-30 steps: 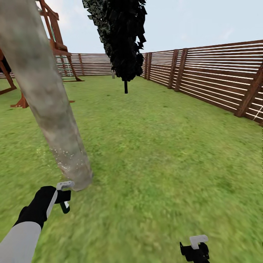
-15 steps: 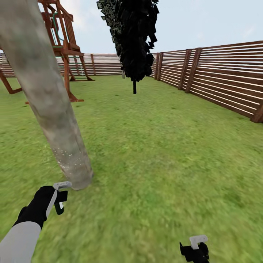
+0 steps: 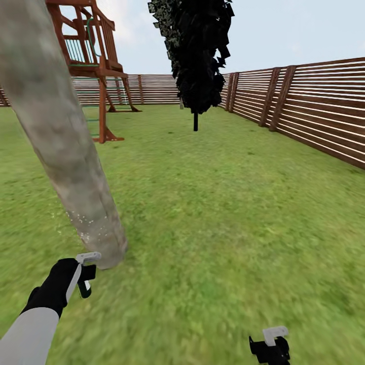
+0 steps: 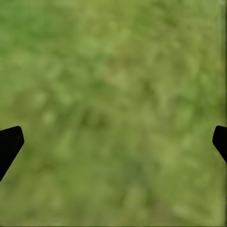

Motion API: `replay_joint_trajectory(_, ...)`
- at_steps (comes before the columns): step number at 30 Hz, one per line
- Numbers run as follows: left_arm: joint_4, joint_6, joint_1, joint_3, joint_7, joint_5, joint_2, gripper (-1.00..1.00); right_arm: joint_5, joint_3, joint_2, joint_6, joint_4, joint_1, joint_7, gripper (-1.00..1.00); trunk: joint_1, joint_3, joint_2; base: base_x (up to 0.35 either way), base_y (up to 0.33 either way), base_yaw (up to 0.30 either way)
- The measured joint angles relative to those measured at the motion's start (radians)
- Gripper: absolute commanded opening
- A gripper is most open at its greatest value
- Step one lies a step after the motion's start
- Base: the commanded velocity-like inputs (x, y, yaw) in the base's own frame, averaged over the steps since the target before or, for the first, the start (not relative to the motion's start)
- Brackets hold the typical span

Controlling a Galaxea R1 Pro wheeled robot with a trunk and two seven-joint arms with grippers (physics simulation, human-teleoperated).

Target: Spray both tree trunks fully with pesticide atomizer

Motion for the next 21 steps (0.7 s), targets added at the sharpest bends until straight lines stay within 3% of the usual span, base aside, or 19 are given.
replay_joint_trajectory(4, 0.000, 0.000, 0.000, 0.000, 0.000, -0.001, -0.003, -1.00, 0.000, 0.000, 0.001, 0.000, 0.001, 0.000, 0.000, 1.00, 0.000, 0.000, 0.000, 0.125, -0.251, 0.121)
replay_joint_trajectory(16, 0.000, 0.000, 0.000, 0.001, -0.001, -0.002, -0.004, -1.00, 0.000, 0.000, 0.001, 0.000, -0.001, 0.000, 0.000, 1.00, 0.000, 0.000, 0.000, 0.091, -0.269, 0.264)
replay_joint_trajectory(21, -0.001, 0.000, 0.000, 0.004, -0.003, -0.001, -0.005, -1.00, 0.000, 0.000, 0.001, 0.000, -0.001, 0.000, 0.000, 1.00, 0.000, 0.000, 0.000, 0.222, -0.208, 0.022)
